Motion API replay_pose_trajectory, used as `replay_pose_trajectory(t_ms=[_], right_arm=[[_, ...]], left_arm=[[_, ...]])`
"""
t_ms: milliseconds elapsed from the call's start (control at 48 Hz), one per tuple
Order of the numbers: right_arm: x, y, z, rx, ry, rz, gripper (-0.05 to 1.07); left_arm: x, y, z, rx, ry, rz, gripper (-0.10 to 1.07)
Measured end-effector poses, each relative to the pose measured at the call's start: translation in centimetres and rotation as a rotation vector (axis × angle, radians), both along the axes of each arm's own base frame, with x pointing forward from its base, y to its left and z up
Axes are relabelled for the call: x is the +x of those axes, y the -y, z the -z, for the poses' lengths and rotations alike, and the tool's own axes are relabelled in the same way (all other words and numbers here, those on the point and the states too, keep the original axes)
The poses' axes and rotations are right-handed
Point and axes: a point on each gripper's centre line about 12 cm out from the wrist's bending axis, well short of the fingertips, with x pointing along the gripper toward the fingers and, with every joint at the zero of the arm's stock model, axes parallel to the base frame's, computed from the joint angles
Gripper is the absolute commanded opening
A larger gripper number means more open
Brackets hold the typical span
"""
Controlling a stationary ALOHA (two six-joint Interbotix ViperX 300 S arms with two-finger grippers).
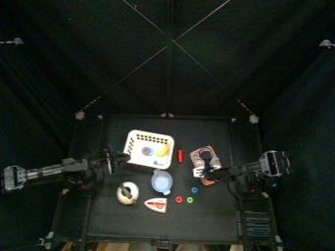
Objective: Grab nail
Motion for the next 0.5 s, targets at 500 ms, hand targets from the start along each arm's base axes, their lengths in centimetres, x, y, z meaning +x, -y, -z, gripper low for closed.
replay_pose_trajectory(t_ms=[500], right_arm=[[1.9, 0.9, -2.6, -0.121, 0.097, -0.122, 0.5]], left_arm=[[0.0, 0.1, 0.0, 0.001, 0.0, 0.005, 0.65]])
